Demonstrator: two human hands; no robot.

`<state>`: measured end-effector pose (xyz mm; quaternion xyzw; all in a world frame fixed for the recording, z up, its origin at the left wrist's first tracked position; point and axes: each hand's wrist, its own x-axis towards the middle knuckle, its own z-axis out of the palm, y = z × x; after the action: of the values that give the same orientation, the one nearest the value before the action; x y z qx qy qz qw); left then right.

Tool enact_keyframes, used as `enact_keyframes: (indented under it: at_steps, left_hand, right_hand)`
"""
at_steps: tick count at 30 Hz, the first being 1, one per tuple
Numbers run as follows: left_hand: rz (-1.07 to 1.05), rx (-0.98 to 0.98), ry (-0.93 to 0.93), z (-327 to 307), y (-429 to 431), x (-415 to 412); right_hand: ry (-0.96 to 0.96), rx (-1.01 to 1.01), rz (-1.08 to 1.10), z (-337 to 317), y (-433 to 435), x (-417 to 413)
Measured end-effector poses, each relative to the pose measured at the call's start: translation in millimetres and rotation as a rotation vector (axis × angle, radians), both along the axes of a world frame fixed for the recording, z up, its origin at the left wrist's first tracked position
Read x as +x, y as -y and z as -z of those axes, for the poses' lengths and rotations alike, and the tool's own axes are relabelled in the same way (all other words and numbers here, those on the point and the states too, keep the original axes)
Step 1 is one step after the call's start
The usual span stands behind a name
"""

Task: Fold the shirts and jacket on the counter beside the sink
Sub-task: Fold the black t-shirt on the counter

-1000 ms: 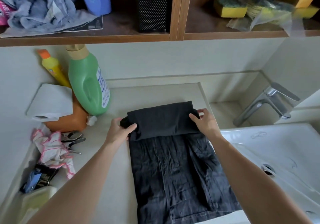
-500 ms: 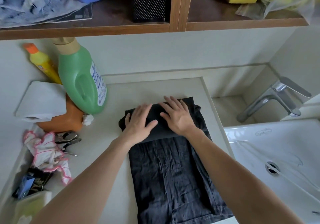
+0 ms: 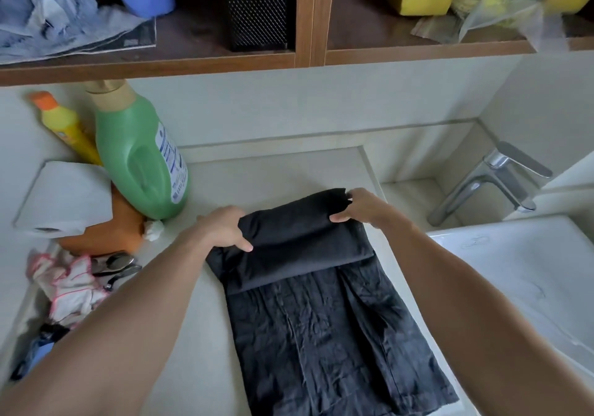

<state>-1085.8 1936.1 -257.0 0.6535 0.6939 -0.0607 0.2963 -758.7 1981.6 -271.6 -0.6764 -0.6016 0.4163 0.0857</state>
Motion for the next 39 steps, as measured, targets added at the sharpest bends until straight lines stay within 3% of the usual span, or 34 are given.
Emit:
enact_keyframes:
  at_steps: [5,9,13,17,19,21,24,27,29,32,36,39]
  left_hand:
    - [-0.127,0.545,0.080,-29.5,-0.7,5.5]
    - [-0.074,0.722,0.193,-49.0,3.6,-1.4]
    - [0.070,0.653,0.247,-40.7,39.4,-2.5]
    - [0.258,0.189,0.244,-3.2,81.5,-11.1]
    - [0.140,0.140,0.377,7.0,89.3,-12.0]
    - [-0.056,0.263,0.470,7.9,83.0,-10.3]
    - [-0.251,0.464,0.369,10.7,67.1,-7.0]
    - [-0.413,0.364,0.340,17.4,55.5,-3.9]
    - [-0.505,0.258,0.403,22.8,51.8,-1.2]
    - [-0.502,0.215,0.429,30.3,48.9,5.0]
    - [-0.681,0.223,0.647,34.0,44.6,4.6]
    - [-0.771,0.166,0.759,28.8,39.2,-1.1]
  right_hand:
    - [-0.386,0.255,0.166,-29.9,-4.4,-7.8]
    - [-0.473,0.408,0.210,-55.4,-5.7,-1.5]
    - [-0.423,0.423,0.168,-50.7,25.6,10.8]
    - [-0.243,0.271,0.100,-15.0,50.5,30.6]
    - [-0.208,0.238,0.153,-3.7,56.1,30.3]
    - [-0.181,0.295,0.219,-5.0,57.9,18.5]
    - [-0.104,0.388,0.255,-12.4,56.1,-3.1]
    - [0.013,0.465,0.195,-6.4,52.0,-16.5]
    - [0.136,0.389,0.125,6.0,54.6,-24.2]
    - [0.289,0.384,0.093,35.1,64.3,-28.1]
    - [0.264,0.492,0.109,52.8,66.2,-23.9]
    - [0.109,0.432,0.135,49.7,57.6,-16.6]
